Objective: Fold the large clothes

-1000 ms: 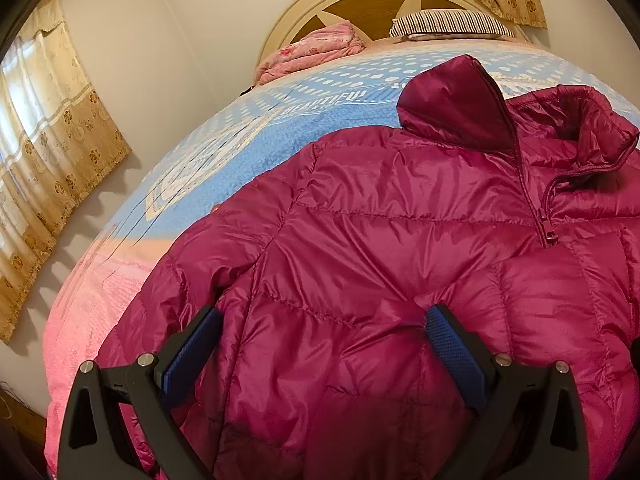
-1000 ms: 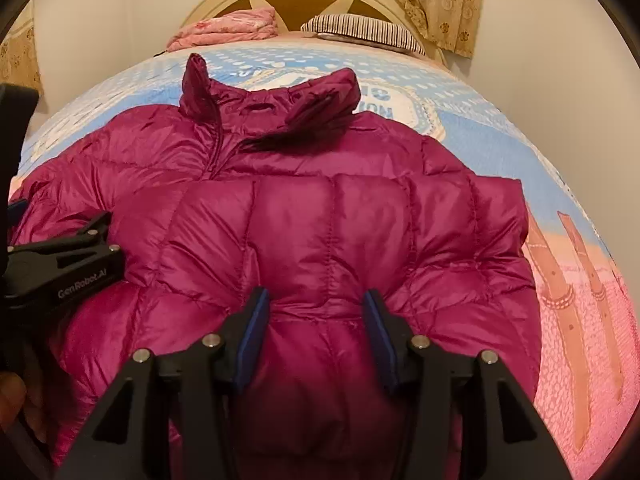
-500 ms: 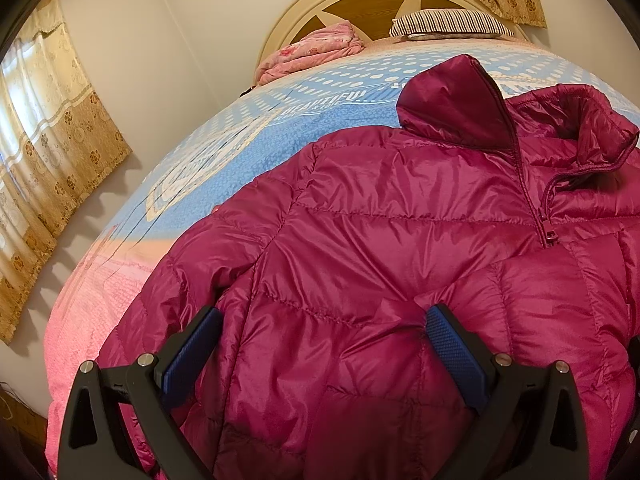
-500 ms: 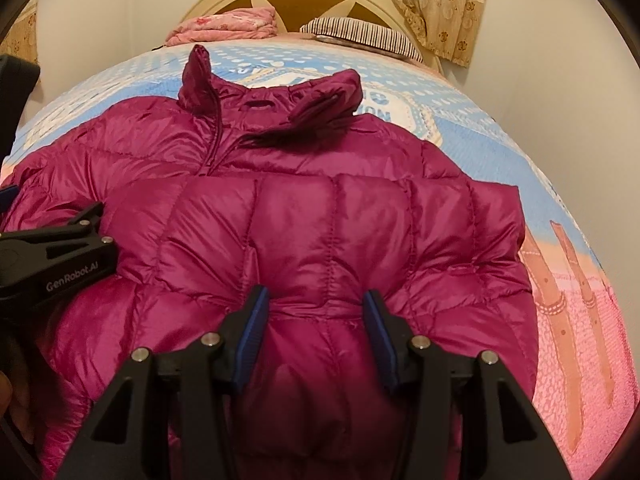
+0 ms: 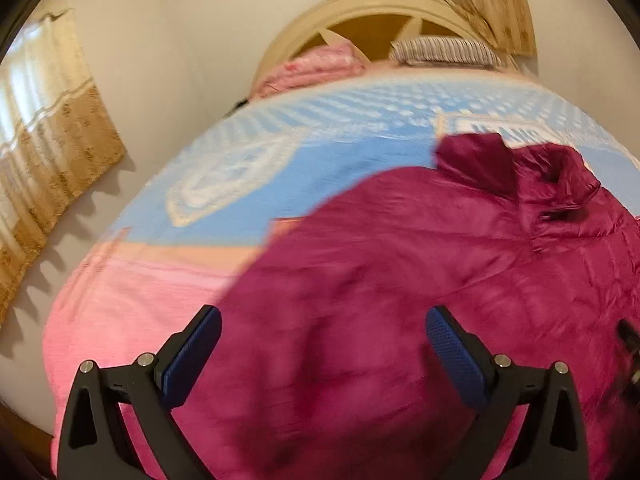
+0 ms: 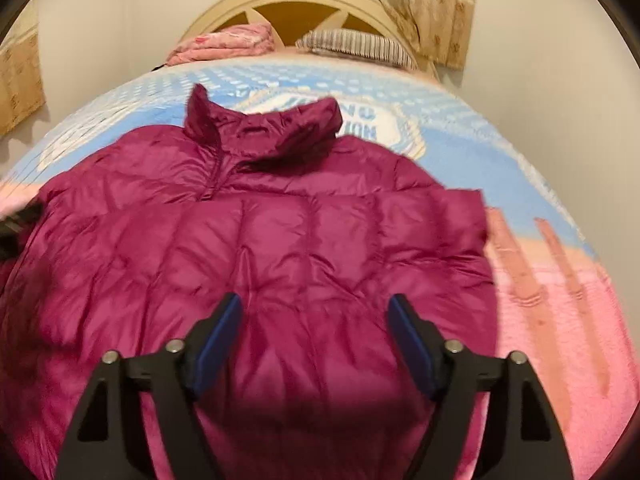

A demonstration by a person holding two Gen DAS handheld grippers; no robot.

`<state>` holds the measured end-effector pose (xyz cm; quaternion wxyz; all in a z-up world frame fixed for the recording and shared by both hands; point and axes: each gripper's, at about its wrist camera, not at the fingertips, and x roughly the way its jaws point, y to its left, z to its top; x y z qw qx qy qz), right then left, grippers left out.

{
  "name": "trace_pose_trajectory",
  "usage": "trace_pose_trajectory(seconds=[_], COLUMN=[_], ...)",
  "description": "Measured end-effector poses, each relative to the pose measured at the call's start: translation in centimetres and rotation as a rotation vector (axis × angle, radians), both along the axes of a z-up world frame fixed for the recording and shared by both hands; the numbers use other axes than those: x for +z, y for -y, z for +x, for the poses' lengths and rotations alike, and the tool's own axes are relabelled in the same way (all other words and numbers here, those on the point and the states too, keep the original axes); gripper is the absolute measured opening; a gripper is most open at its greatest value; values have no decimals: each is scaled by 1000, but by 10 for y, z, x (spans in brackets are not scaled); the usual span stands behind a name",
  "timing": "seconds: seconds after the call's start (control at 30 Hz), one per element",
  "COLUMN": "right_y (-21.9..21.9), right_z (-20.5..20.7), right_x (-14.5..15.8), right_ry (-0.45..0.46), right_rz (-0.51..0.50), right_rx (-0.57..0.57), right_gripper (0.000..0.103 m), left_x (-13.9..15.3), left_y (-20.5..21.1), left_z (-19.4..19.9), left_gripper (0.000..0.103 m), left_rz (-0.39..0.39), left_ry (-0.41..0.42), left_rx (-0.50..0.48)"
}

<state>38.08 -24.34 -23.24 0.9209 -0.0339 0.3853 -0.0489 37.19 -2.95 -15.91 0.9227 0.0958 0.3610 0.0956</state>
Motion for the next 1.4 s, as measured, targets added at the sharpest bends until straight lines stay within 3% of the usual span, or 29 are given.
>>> trace_pose_trajectory(seconds=[0.1, 0.23, 0.37, 0.47, 0.57, 0.6, 0.63, 0.7, 0.8, 0.9, 1.1, 1.23, 1.4], right_y=[-2, -9, -8, -4, -1, -1, 0, 0, 7, 17, 41, 56, 81], right_z=[-22, -55, -78, -86, -93, -96, -98, -102, -109, -112, -112, -112, -118], right_x=[7, 12, 14, 16, 19, 20, 20, 22, 26, 28, 31, 32, 36], right_ry=[5, 23, 57, 73, 82, 84, 86, 93, 110, 123, 140, 142, 153], right_rz=[-5, -21, -12, 0, 3, 4, 1, -10, -8, -3, -1, -3, 12], right_rx=[11, 55, 48, 32, 18, 18, 18, 15, 4, -13, -58, -89, -140], right_gripper=[83, 83, 84, 84, 84, 84, 84, 84, 84, 84, 84, 84, 84], left_x=[-3, -22, -41, -55, -66, -69, -73, -69, -52, -20, 51, 76, 85], left_y=[-61, -141, -198, -207, -198, -191, -186, -181, -168, -165, -148, -101, -16], left_z=[-29, -68, -108, -120, -118, -116, -112, -109, -101, -98, -87, -72, -62], left_gripper=[102, 102, 102, 102, 100, 83, 73, 33, 19, 17, 17, 16, 16], left_rz=[70, 98, -80, -155, -190, -198, -213, -238, -190, -65, 48, 77, 99], left_ry=[2, -32, -107, -151, -168, -174, -188, -176, -154, -54, 108, 156, 192], left_rx=[86, 220, 281, 282, 248, 235, 214, 188, 158, 178, 154, 58, -84])
